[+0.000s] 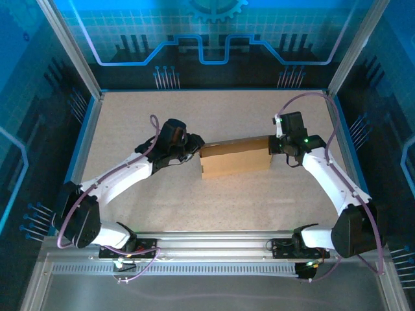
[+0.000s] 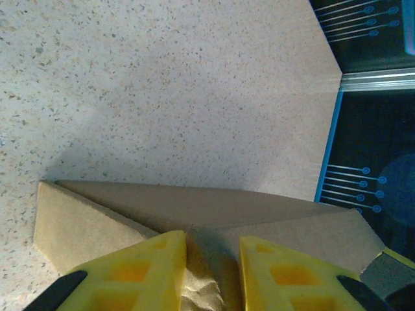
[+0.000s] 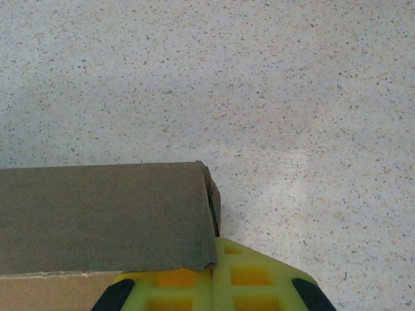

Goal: Fold the paper box

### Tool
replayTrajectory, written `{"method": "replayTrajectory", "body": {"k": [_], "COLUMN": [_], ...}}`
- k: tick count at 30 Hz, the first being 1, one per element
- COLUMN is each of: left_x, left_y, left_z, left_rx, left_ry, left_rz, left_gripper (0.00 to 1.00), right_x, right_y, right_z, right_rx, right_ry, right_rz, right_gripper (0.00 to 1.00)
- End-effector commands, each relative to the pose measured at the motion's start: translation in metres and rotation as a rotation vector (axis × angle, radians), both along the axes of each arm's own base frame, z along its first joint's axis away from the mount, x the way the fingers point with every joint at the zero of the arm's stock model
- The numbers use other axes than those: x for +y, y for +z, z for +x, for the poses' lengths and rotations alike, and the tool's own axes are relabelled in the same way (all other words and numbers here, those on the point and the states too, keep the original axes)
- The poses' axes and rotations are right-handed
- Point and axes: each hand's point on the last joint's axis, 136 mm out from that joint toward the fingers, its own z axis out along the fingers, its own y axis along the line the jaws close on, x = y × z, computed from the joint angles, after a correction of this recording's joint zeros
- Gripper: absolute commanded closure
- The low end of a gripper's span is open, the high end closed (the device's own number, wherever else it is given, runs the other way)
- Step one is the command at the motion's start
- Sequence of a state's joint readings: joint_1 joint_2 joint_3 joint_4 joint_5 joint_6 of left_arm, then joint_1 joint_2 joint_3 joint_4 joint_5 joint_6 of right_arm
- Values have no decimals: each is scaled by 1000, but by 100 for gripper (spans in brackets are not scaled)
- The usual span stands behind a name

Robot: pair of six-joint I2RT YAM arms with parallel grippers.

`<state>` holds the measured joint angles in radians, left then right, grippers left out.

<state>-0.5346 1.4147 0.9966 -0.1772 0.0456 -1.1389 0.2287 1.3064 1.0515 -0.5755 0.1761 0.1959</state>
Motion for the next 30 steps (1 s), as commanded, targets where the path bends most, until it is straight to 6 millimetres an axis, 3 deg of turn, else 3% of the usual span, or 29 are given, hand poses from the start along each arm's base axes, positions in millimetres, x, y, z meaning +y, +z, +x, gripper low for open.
{"method": "replayTrajectory", "body": {"k": [1, 10, 16, 18, 24, 30], "left_x": [3, 6, 7, 8, 10, 8], "left_y": [-61, -91, -96, -99, -99, -97], "left_z": [-37, -53, -60, -62, -64, -63], "left_rx": [192, 251, 257, 263, 259, 247], "left_ry": [-16, -4, -7, -13, -23, -49], "left_rz": [71, 99, 122, 138, 151, 168], "left_gripper": [74, 80, 71, 72, 76, 77], "right_x": [2, 2, 10, 12, 13, 13], "right_y": [-61, -45, -30, -25, -8, 10], "right_z": [-51, -49, -45, -42, -40, -41], "right_rx": [280, 219, 162, 143, 71, -11], "right_ry": [15, 23, 48, 50, 62, 77], "right_rz": [-3, 19, 77, 90, 116, 139], "right_gripper": [100, 100, 92, 83, 73, 46]}}
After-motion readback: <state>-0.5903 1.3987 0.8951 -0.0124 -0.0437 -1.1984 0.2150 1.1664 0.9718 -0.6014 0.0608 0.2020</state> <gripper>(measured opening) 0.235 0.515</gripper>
